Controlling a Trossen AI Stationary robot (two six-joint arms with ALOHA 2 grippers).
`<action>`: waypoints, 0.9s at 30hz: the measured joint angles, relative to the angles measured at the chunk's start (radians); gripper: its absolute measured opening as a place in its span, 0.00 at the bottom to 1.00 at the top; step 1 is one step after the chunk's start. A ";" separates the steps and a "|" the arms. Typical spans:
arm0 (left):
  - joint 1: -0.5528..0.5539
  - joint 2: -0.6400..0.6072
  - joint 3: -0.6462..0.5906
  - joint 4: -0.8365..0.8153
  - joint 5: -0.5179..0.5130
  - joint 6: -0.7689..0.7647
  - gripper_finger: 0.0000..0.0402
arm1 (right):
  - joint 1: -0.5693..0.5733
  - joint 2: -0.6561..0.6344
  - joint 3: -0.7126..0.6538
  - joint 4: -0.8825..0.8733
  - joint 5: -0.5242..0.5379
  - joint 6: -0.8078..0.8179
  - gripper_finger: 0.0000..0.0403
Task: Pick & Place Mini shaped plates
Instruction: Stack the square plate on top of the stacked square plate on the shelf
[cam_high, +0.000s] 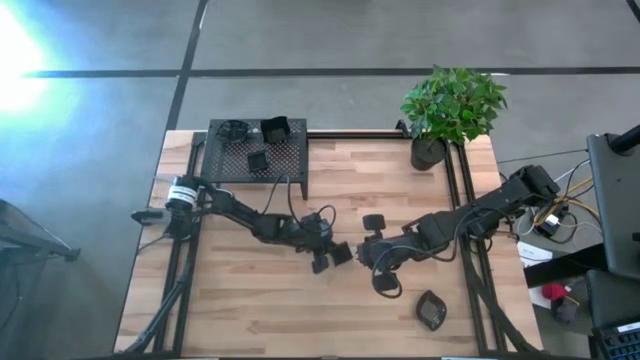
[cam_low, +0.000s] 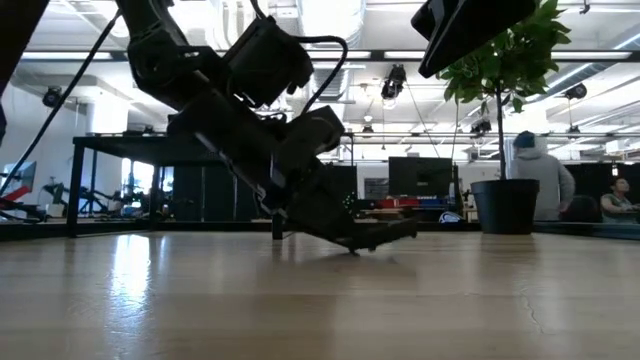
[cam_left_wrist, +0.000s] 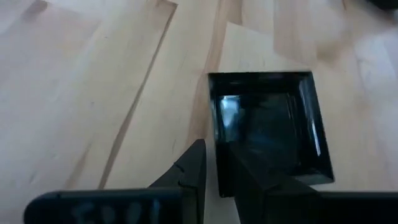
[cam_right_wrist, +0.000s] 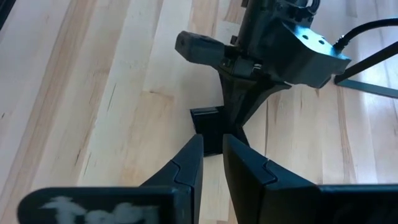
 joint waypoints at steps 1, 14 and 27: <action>0.000 0.000 0.002 -0.001 0.000 0.000 0.15 | 0.000 0.000 0.000 0.000 0.000 0.000 0.14; 0.000 0.002 0.020 -0.014 0.066 -0.007 0.15 | 0.000 0.000 0.000 -0.002 0.000 0.000 0.14; -0.004 0.011 0.020 -0.007 0.062 -0.019 0.15 | 0.000 0.000 0.000 -0.002 0.000 0.001 0.14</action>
